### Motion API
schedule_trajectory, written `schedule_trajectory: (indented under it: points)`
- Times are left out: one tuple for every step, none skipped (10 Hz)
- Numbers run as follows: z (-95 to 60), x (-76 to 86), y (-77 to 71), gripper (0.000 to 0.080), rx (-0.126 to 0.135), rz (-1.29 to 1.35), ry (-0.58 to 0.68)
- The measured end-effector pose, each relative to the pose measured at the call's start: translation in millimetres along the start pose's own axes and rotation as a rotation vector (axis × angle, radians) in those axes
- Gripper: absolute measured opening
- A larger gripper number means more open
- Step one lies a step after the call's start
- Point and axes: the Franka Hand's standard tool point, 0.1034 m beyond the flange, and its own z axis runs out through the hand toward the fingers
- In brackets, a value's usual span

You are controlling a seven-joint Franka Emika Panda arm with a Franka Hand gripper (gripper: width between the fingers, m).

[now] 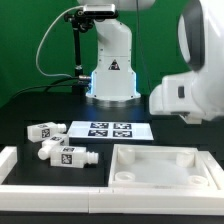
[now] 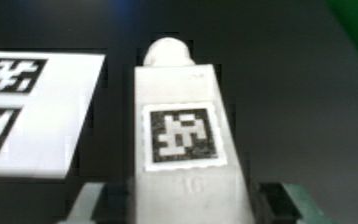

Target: Assemble one leg

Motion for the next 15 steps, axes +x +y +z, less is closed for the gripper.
schedule_trajectory:
  points:
    - [-24.6, -10.5, 7.2, 0.0285, 0.013, -0.001, 0.021]
    - [-46.8, -12.4, 16.3, 0.0285, 0.02, -0.007, 0.08]
    - [-64.7, -12.0, 18.1, 0.0287, 0.008, -0.025, 0.198]
    - [-58.5, -14.1, 16.0, 0.0287, 0.009, -0.024, 0.247]
    - [-59.0, -8.7, 14.9, 0.0287, 0.016, -0.023, 0.325]
    - [-64.2, -6.5, 14.2, 0.0287, 0.023, -0.022, 0.404]
    - [-66.1, -6.3, 13.6, 0.0287, 0.027, -0.022, 0.463]
    - [-75.0, -1.2, 12.0, 0.0287, 0.037, -0.023, 0.583]
    - [-89.8, -5.7, 15.7, 0.0287, 0.032, -0.041, 0.613]
    - [-127.6, 0.2, 17.0, 0.0287, 0.034, -0.073, 0.711]
    - [-153.5, 2.6, 16.5, 0.0287, 0.028, -0.118, 0.794]
    - [-161.4, 0.8, 10.9, 0.0287, 0.041, -0.096, 0.875]
    - [-160.5, 0.9, 9.9, 0.0287, 0.042, -0.103, 0.957]
    - [-158.4, 2.0, 11.6, 0.0287, 0.043, -0.1, 0.991]
    - [-165.6, 5.3, 10.4, 0.0287, 0.049, -0.101, 1.077]
